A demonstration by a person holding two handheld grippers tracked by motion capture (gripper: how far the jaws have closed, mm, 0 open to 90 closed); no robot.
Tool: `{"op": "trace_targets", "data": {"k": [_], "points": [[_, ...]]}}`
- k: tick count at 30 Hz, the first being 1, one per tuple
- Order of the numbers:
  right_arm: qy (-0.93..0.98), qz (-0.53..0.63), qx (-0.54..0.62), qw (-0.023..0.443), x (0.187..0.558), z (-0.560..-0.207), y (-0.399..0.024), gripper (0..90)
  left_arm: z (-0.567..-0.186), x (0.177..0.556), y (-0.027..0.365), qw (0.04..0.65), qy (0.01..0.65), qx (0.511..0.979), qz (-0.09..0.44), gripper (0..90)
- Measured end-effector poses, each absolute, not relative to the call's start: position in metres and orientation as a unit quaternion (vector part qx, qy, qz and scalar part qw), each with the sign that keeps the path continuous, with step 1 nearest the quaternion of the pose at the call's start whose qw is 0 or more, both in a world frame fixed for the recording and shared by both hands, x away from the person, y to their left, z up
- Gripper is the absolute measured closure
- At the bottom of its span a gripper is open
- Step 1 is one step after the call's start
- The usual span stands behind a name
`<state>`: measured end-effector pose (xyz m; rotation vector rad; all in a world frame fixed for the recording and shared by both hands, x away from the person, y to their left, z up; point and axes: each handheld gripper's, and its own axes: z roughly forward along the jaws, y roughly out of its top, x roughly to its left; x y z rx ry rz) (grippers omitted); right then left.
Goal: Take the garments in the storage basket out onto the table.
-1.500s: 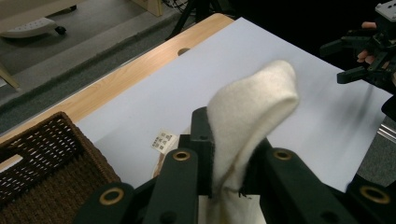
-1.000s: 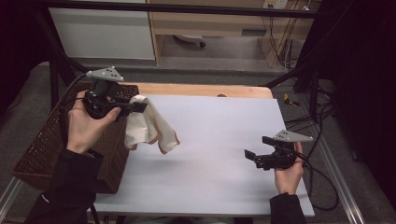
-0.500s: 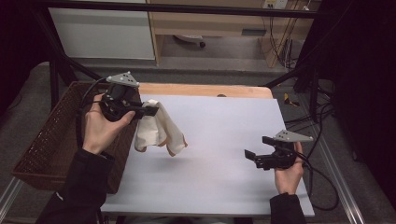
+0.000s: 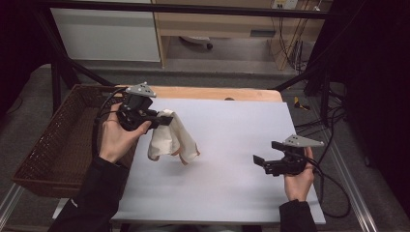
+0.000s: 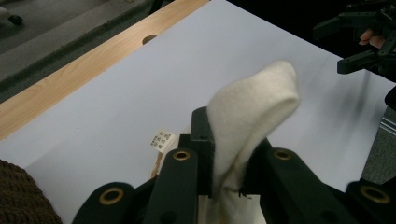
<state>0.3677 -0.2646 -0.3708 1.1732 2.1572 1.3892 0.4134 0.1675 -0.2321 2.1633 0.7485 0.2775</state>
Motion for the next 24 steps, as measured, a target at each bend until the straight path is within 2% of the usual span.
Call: {"op": "trace_targets", "data": {"k": [24], "points": [[0.755,0.486,0.41,0.16,0.368,-0.371,-0.265,3.2,-0.275,0.419,0.142,0.39,0.29,0.869,0.094,78.9]]}}
